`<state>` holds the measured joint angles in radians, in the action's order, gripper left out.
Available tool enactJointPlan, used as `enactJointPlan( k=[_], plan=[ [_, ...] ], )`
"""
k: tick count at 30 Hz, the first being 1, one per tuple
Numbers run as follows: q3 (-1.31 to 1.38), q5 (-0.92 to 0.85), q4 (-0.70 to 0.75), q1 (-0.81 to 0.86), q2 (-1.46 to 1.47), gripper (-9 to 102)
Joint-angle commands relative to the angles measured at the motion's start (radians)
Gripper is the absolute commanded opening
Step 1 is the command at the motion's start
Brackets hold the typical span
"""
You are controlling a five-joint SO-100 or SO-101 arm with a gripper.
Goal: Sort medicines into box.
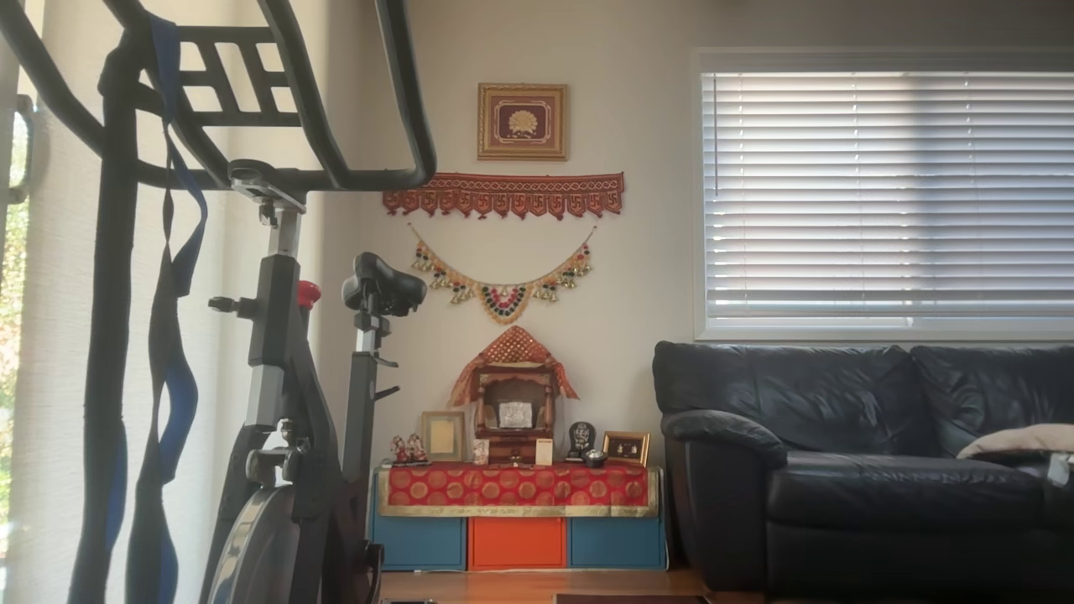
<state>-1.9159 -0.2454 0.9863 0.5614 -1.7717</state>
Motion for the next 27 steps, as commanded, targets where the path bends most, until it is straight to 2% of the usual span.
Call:
enactJointPlan(
  k=[1, 27],
  plan=[
    [0.034, 0.009, -0.017, 0.008, -0.014, 19],
    [0.025, 0.0, -0.038, 0.014, 0.032, 19]
  ],
)
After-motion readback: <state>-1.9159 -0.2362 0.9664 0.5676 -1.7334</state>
